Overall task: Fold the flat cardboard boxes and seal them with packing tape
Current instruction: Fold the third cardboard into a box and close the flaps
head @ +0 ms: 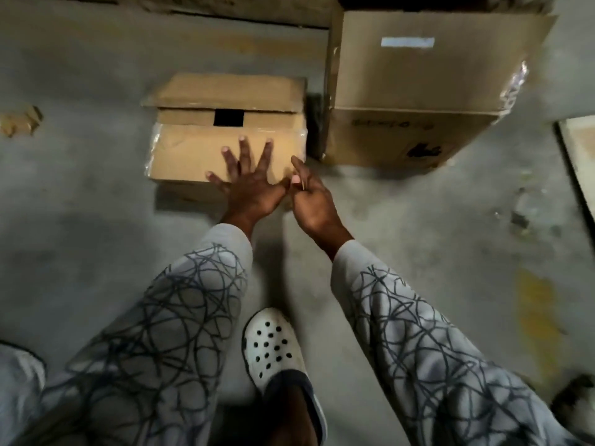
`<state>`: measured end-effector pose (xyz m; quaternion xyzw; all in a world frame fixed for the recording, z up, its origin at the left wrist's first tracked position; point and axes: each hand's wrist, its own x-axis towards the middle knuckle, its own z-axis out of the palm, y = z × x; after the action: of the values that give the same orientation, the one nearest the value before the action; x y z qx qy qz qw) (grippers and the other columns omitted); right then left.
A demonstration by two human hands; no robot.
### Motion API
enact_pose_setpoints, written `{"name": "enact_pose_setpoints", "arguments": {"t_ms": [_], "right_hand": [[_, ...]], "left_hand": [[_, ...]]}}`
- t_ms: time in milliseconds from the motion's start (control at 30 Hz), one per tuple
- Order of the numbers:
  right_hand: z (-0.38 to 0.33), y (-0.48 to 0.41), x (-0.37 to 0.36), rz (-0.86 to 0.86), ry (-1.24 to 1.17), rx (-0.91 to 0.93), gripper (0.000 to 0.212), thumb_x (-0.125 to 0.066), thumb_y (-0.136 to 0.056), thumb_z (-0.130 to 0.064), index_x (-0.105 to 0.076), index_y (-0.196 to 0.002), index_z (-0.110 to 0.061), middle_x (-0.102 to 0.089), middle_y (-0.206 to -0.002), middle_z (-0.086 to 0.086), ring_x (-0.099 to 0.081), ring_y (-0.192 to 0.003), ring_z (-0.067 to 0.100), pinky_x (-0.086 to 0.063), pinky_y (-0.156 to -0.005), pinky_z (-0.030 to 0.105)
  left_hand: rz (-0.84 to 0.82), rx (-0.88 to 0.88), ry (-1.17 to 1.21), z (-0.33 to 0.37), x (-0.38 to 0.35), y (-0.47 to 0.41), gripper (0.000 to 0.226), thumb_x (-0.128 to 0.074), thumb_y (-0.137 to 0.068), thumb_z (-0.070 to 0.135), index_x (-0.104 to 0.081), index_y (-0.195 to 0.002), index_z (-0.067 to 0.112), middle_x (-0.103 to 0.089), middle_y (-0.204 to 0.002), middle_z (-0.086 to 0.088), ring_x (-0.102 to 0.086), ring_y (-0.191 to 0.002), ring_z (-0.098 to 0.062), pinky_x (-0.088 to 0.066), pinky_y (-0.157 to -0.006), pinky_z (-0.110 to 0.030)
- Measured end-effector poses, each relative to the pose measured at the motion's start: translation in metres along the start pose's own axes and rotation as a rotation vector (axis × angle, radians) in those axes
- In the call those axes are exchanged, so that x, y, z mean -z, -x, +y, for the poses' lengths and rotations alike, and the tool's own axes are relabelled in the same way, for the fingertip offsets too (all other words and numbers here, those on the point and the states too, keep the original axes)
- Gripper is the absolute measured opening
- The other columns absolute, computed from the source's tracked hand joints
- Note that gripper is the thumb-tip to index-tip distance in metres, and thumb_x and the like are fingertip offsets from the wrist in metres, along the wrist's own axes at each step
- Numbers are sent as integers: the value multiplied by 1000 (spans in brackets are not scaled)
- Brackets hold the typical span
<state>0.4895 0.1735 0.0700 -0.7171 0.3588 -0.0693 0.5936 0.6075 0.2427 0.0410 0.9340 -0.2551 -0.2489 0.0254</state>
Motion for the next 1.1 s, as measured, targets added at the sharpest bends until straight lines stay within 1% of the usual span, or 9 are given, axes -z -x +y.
{"name": "enact_pose_setpoints", "arguments": {"t_ms": [133,200,300,433,567,667,800,967,1100], "right_hand": [[36,61,49,90,-154,-174,46,-39,-105,-46,-67,-128,-17,-64,-131,3,-57,-117,12,-44,-105,32],[50,110,91,133,-302,-347,60,-30,-104,-57,-70,-117,-14,-72,-111,4,-64,-98,16,-50,-86,38],[62,196,161,206,-388,-510,66,-25,-105,-57,-67,-116,-8,-71,-99,8,-65,-86,23,-48,-76,38],[76,320,235,277,-403,-680,70,-27,-100,-66,-69,-106,-10,-71,-89,10,-70,-73,29,-59,-67,41],[77,401,267,505,-481,-744,59,-35,-106,-52,-67,-88,-7,-65,-70,10,-62,-53,20,-51,-46,23],[68,429,275,435,-568,-719,51,-39,-105,-46,-59,-70,-16,-55,-68,8,-50,-47,15,-41,-40,20],[34,469,296,382,-610,-617,47,-47,-104,-44,-62,-78,-8,-53,-62,7,-52,-50,20,-43,-49,24],[-4,514,355,368,-324,-426,41,-62,-98,-38,-71,-96,1,-64,-76,10,-62,-59,19,-49,-50,25],[-13,537,391,270,-165,-361,42,-60,-98,-41,-72,-91,-2,-65,-71,6,-61,-64,23,-50,-58,31]], "left_hand": [[229,-35,107,24,-1,31,71,-50,-90,61,-29,-153,36,-11,-165,-9,-7,-151,-38,-6,-117,-64],[348,-89,249,64,-7,66,55,-56,-86,52,-58,-134,24,-45,-147,-11,-35,-137,-35,-26,-113,-48],[83,-35,772,126,-23,125,45,-60,-77,53,-73,-105,20,-69,-115,-9,-61,-112,-28,-47,-99,-38],[-426,78,1165,185,-49,243,19,-64,-94,36,-64,-83,20,-69,-85,-8,-64,-68,-23,-49,-53,-29],[-576,50,1017,191,-82,357,10,-65,-95,24,-64,-88,16,-68,-84,-10,-59,-48,-10,-41,-43,-21],[-619,6,945,188,-85,415,11,-67,-92,17,-67,-100,10,-68,-84,-10,-57,-55,-15,-38,-46,-21],[-547,-109,915,193,-64,464,7,-67,-92,17,-69,-98,14,-72,-87,-9,-63,-67,-20,-44,-56,-26],[-504,-182,915,210,-47,496,15,-67,-93,21,-70,-105,12,-75,-92,-10,-67,-71,-20,-51,-66,-34],[-469,-167,921,234,-44,514,17,-66,-93,21,-70,-106,10,-75,-93,-11,-68,-71,-21,-52,-66,-36]]}}
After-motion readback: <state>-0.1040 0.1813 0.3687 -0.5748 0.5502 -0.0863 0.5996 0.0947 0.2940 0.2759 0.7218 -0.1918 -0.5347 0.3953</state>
